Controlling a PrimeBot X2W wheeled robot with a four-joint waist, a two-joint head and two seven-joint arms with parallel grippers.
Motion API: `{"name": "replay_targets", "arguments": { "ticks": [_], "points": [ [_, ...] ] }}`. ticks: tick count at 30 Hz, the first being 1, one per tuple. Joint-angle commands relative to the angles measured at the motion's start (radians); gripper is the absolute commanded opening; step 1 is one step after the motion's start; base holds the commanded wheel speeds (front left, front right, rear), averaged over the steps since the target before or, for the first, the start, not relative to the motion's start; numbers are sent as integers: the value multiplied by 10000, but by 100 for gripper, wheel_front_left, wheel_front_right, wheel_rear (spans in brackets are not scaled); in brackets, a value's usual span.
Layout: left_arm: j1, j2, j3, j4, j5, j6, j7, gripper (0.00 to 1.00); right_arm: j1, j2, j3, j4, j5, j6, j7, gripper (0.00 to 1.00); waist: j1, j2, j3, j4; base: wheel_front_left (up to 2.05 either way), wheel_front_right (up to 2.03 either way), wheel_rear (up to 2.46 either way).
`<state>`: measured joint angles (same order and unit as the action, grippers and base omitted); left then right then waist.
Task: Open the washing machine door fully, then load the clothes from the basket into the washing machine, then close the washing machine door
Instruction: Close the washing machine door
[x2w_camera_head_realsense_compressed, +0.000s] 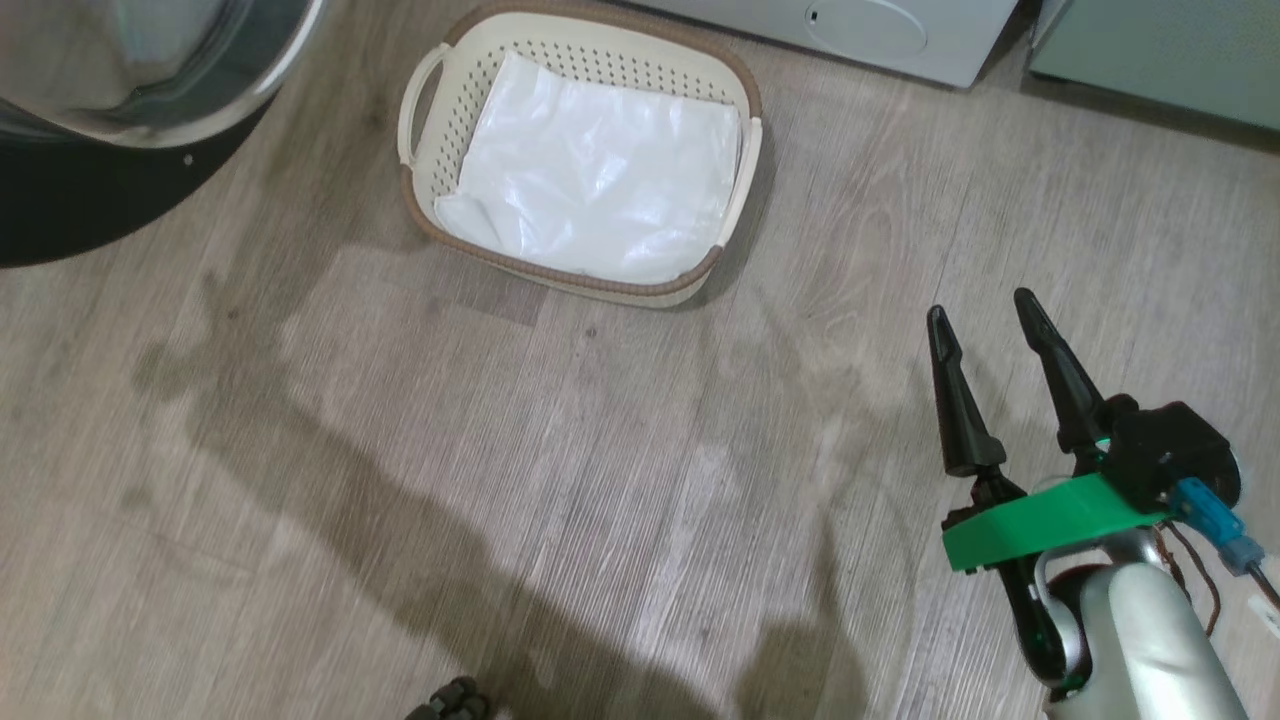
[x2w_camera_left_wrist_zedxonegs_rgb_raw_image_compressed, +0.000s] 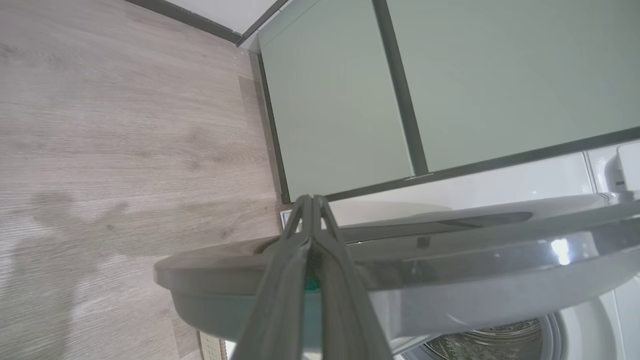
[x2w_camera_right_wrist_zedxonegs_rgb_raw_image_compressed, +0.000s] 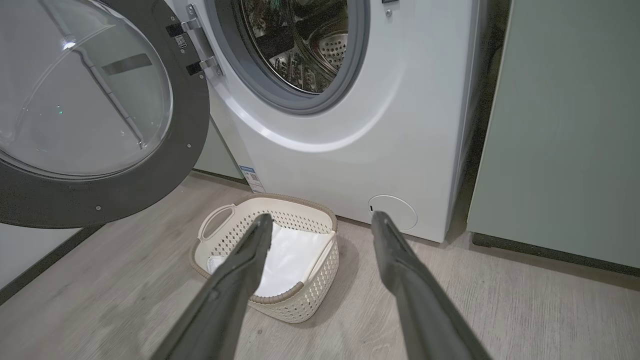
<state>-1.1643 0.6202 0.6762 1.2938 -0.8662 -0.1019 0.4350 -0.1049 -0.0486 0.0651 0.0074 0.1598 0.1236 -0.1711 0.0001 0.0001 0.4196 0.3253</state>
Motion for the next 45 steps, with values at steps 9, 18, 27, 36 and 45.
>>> {"name": "replay_targets", "arguments": {
  "ticks": [9,18,27,36,45],
  "points": [
    [361,18,-35,-266,-510,-263,1258,0,-82,-16,495,207,447,71,-409,100,-1,-1,-899,-63,0,0,0],
    [1369,-834,-280,-2031,-1626,-285,3665,0,174,-16,590,642,759,71,-658,100,-1,-1,-1771,-173,0,0,0],
    [2770,-1888,-506,-3658,-2637,-286,5170,0,446,-16,694,898,1054,71,-811,100,-1,-1,-2423,-277,0,0,0],
    [3621,-2990,-657,-5023,-3335,-287,6042,0,566,-16,790,1001,1190,71,-872,100,-1,-1,-2719,-484,0,0,0],
    [4580,-3974,-851,-6303,-3535,-122,6619,0,663,-16,835,1046,1350,71,-899,100,-1,-1,-2931,-995,0,0,0]
  ]
}}
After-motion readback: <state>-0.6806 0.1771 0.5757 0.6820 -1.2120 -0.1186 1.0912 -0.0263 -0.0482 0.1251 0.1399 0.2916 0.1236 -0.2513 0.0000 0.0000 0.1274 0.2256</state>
